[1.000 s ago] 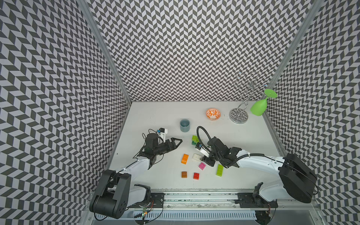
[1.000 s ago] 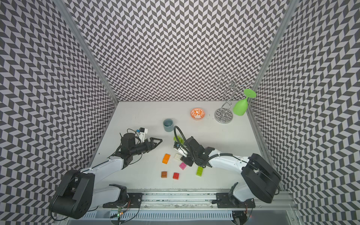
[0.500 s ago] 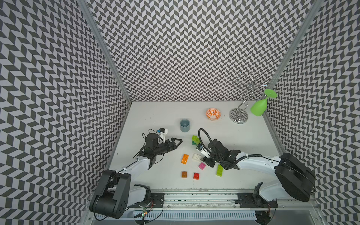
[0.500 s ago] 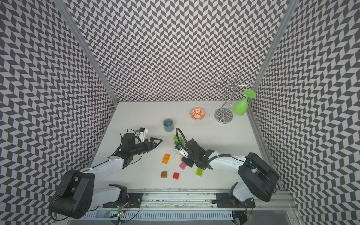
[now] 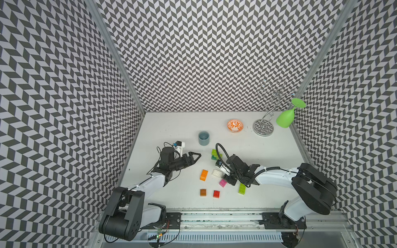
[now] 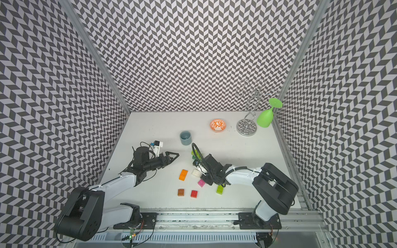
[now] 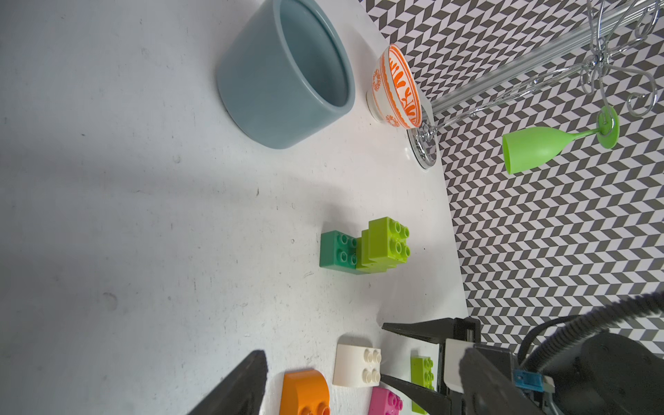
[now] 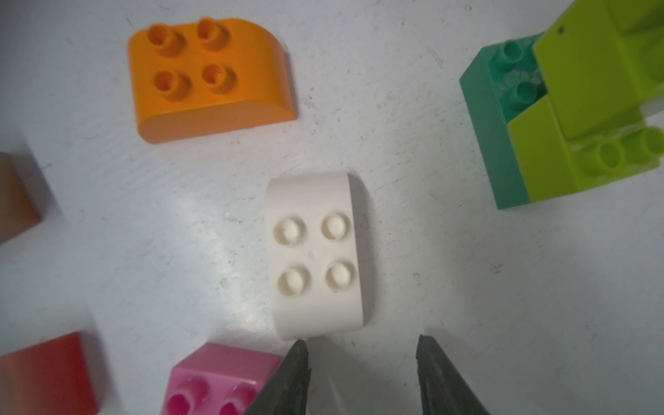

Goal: Assemble the letter s with lego
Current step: Pick up the lego brick from the center of the board.

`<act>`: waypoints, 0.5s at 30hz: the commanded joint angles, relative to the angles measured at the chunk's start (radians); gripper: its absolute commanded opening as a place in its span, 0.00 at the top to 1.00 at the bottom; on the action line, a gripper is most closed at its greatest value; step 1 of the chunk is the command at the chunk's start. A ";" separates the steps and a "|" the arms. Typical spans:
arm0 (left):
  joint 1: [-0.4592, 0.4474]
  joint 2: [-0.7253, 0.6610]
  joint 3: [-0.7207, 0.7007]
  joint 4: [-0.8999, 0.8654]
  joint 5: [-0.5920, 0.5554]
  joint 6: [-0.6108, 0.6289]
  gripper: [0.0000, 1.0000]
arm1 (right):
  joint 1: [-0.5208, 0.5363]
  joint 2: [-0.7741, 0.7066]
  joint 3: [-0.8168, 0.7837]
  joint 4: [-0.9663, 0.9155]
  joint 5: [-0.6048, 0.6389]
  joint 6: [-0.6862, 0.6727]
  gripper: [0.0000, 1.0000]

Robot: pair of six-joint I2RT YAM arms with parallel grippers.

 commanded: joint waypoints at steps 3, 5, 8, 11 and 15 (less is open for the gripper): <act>0.006 0.001 0.023 0.013 0.008 0.017 0.15 | 0.017 0.008 0.017 0.004 -0.060 -0.025 0.50; 0.007 0.001 0.022 0.014 0.008 0.017 0.14 | 0.017 0.002 0.016 0.001 -0.087 -0.033 0.50; 0.007 0.001 0.024 0.014 0.010 0.017 0.14 | 0.017 -0.004 0.019 -0.003 -0.124 -0.044 0.49; 0.007 0.005 0.024 0.016 0.008 0.016 0.14 | 0.016 0.009 0.024 0.002 -0.132 -0.046 0.47; 0.006 0.006 0.026 0.018 0.010 0.016 0.15 | 0.013 0.030 0.044 -0.001 -0.124 -0.059 0.46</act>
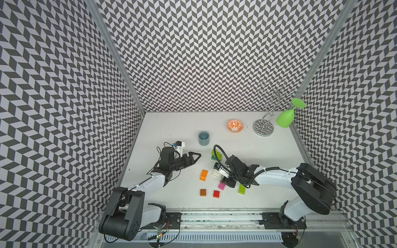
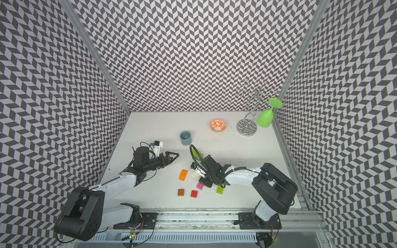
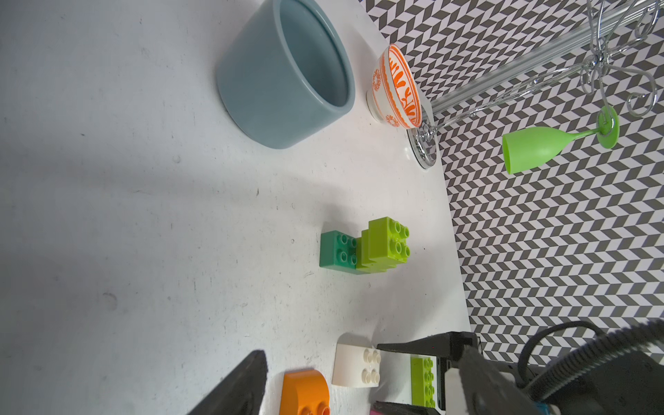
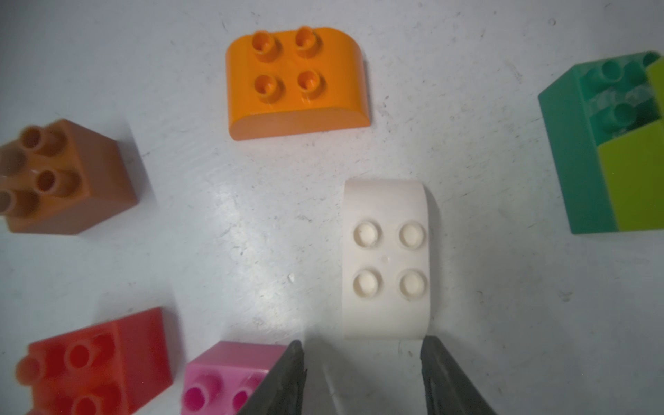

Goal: Assemble the letter s with lego
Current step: Pick up the lego brick from the center of the board.

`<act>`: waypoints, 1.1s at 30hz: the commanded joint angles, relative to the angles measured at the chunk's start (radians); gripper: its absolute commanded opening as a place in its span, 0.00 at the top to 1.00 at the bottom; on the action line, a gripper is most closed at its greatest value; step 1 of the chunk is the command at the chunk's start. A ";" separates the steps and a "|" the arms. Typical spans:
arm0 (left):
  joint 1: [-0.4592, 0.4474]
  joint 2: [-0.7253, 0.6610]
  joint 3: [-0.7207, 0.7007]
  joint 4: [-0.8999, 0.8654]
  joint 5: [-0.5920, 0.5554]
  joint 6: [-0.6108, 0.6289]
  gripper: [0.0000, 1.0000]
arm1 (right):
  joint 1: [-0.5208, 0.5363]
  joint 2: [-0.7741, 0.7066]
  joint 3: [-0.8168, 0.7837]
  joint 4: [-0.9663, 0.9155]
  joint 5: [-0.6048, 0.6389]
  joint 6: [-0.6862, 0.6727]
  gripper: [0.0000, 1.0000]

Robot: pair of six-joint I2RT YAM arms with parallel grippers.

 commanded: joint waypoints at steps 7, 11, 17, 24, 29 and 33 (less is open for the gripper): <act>0.007 0.005 0.025 0.020 0.007 0.015 0.14 | -0.016 0.040 0.055 0.019 -0.014 -0.026 0.45; 0.007 0.010 0.026 0.022 0.009 0.016 0.15 | -0.016 0.062 0.072 0.005 -0.023 -0.036 0.46; 0.007 0.007 0.026 0.021 0.009 0.015 0.14 | -0.017 0.079 0.074 -0.004 -0.028 -0.036 0.54; 0.008 0.008 0.028 0.022 0.011 0.015 0.14 | -0.019 0.059 0.072 0.004 0.017 -0.033 0.74; 0.007 0.025 0.020 0.074 0.024 -0.009 0.14 | -0.019 -0.018 0.094 -0.025 0.027 -0.060 0.84; -0.022 0.073 0.013 0.201 0.044 -0.044 0.14 | -0.029 -0.098 0.146 -0.110 0.023 -0.102 0.87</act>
